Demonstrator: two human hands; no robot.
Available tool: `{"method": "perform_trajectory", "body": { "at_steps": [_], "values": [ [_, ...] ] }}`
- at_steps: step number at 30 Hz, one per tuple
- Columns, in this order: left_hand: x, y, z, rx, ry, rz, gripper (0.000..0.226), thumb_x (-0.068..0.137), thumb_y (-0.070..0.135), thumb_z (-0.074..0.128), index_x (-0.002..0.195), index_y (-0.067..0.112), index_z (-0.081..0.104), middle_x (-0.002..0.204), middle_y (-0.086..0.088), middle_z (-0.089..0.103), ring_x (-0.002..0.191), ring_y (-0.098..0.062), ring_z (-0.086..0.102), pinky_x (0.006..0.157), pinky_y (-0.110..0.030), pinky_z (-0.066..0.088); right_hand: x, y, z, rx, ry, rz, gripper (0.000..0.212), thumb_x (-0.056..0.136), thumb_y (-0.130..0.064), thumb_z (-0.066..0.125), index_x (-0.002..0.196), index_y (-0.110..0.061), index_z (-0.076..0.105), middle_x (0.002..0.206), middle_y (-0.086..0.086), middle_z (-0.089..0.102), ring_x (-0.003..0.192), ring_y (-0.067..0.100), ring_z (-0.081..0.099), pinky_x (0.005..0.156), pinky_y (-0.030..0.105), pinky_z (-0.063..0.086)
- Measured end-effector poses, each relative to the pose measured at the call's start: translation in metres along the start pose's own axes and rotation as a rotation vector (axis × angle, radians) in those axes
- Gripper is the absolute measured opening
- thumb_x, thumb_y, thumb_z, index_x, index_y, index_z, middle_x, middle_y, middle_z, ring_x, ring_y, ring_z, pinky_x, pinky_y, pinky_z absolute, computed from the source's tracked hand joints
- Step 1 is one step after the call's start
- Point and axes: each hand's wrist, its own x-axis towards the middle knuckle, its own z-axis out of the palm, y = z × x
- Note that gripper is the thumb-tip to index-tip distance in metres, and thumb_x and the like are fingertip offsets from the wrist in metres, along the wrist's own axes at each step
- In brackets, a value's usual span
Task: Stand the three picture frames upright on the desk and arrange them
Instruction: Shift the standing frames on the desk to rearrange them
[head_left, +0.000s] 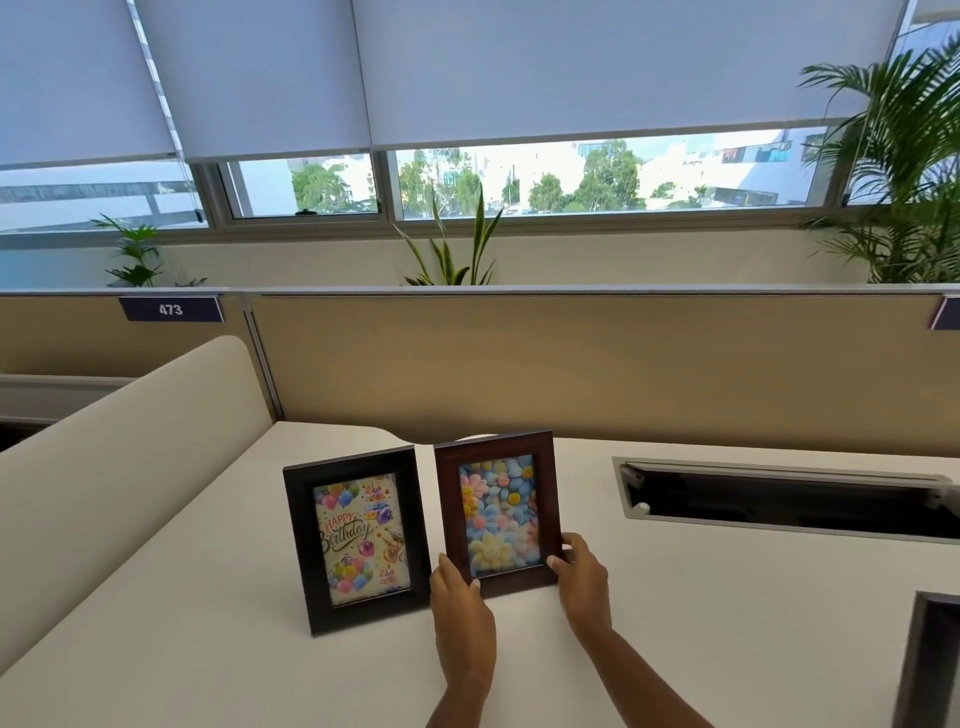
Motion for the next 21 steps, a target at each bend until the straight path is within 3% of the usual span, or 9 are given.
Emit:
{"method": "perform_trajectory", "body": {
  "at_steps": [9,15,21],
  "values": [
    [0.001,0.000,0.001,-0.092,-0.088,-0.027,0.065,0.096,0.013,0.044,0.146,0.002,0.004,0.153,-0.016,0.021,0.140,-0.029,0.029,0.111,-0.035,0.034,-0.009,0.001,-0.001,-0.121,-0.102,-0.046,0.040,0.093,-0.001,0.044,0.133,-0.005,0.043,0.132,0.013,0.056,0.121,0.027,0.052,0.103,0.037,0.045],
    [-0.003,-0.001,0.003,-0.131,-0.111,-0.055,0.067,0.096,0.013,0.045,0.146,0.000,0.002,0.155,-0.017,0.016,0.140,-0.030,0.026,0.113,-0.036,0.031,-0.012,0.001,-0.002,-0.211,-0.187,-0.004,0.058,0.093,-0.001,0.045,0.144,-0.008,0.018,0.145,0.010,0.041,0.132,0.026,0.041,0.109,0.036,0.037],
    [-0.022,0.000,0.008,-0.100,-0.074,-0.098,0.066,0.096,0.012,0.045,0.145,-0.003,0.003,0.155,-0.019,0.013,0.141,-0.032,0.024,0.115,-0.035,0.028,-0.023,0.005,-0.006,-0.257,-0.216,0.020,0.069,0.092,-0.004,0.048,0.146,-0.009,0.005,0.153,0.009,0.025,0.140,0.023,0.028,0.113,0.031,0.026]
  ]
}}
